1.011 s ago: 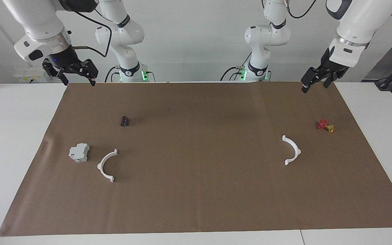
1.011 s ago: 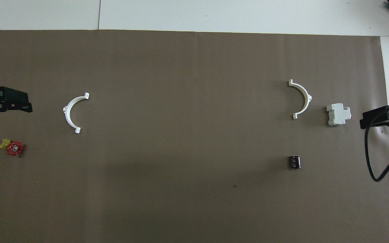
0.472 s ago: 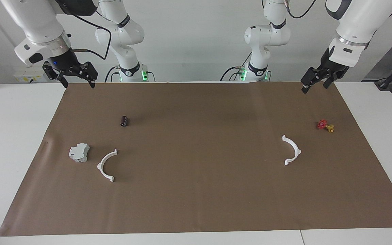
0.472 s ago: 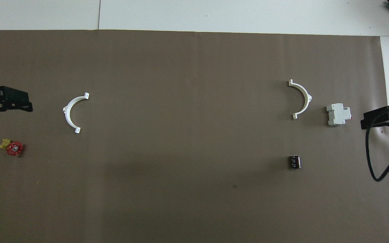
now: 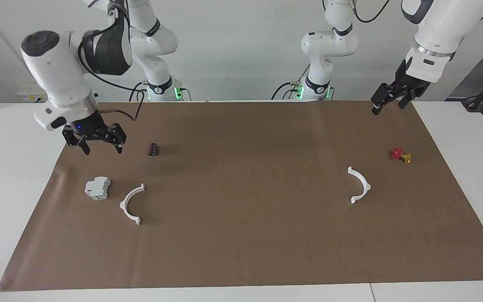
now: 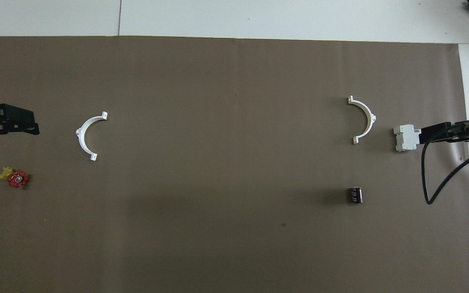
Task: Assemble drain pipe with both arms
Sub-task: 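Reach the right gripper to the white clamp half nearest it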
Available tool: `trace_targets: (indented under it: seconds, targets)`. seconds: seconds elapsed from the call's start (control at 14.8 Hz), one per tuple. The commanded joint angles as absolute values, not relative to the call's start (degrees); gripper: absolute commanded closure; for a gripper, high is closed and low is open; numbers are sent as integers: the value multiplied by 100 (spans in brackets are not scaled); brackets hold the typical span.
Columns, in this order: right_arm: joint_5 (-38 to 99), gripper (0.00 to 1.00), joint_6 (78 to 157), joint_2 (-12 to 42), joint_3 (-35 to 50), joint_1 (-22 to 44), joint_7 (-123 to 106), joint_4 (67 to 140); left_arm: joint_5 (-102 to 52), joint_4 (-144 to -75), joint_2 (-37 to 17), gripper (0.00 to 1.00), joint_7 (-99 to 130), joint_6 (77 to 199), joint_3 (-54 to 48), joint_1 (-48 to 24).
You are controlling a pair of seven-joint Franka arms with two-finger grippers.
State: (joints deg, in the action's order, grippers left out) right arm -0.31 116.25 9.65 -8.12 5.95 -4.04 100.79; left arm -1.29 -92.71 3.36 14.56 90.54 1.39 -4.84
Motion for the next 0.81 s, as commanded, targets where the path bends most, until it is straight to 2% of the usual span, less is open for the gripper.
trace_targets:
  seconds: [0.0, 0.34, 0.47, 0.74]
  targets:
    - [132, 0, 12399, 1756, -774, 492, -642, 9958, -211, -9404, 448, 0, 1459, 9088, 123, -422]
    - [526, 0, 13015, 2433, -765, 387, -1210, 10133, -211, -9404, 448, 0, 1459, 9088, 123, -431]
    - [571, 0, 13437, 2522, -765, 369, -1476, 10274, -202, -9404, 448, 0, 1459, 9088, 123, -422]
    - [676, 1, 13657, 2654, -756, 325, -1907, 10493, -211, -9404, 448, 0, 1459, 9088, 132, -422]
